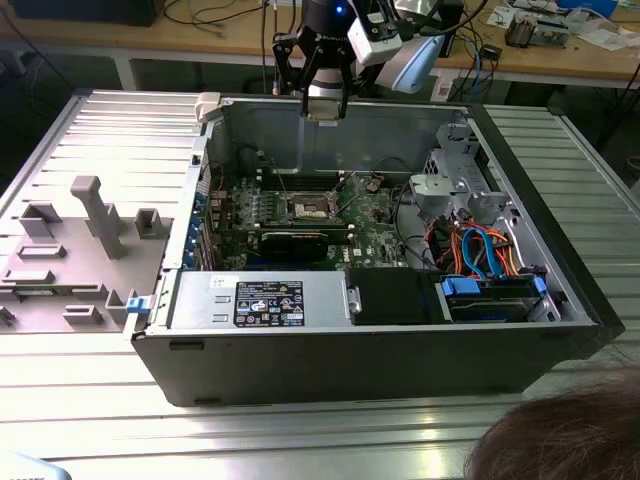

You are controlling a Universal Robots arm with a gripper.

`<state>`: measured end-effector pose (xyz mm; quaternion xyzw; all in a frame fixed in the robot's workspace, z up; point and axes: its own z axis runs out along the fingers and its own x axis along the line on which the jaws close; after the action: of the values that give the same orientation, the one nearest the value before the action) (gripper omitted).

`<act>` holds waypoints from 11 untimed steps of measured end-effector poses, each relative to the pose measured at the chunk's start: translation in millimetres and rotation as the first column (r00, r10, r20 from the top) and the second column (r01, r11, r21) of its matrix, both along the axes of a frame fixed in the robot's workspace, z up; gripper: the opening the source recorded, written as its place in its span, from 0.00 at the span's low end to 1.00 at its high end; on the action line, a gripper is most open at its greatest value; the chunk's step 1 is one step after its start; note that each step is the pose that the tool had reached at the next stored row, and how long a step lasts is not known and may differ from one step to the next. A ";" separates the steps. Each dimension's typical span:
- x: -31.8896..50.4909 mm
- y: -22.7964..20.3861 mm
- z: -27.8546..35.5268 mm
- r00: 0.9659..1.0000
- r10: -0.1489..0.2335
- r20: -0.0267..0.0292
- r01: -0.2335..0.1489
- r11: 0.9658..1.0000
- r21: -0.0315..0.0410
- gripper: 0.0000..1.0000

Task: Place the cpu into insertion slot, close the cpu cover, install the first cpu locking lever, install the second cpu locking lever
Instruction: 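Place the cpu into insertion slot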

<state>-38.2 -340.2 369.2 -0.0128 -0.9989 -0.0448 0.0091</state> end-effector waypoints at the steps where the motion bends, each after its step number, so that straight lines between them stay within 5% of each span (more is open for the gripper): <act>1: 0.0 0.0 -0.2 1.000 0.000 0.000 0.000 1.000 0.000 0.55; 11: -0.1 0.0 -4.0 1.000 0.000 0.000 0.000 1.000 0.000 0.55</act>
<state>-38.3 -340.2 365.2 -0.0128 -0.9989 -0.0448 0.0091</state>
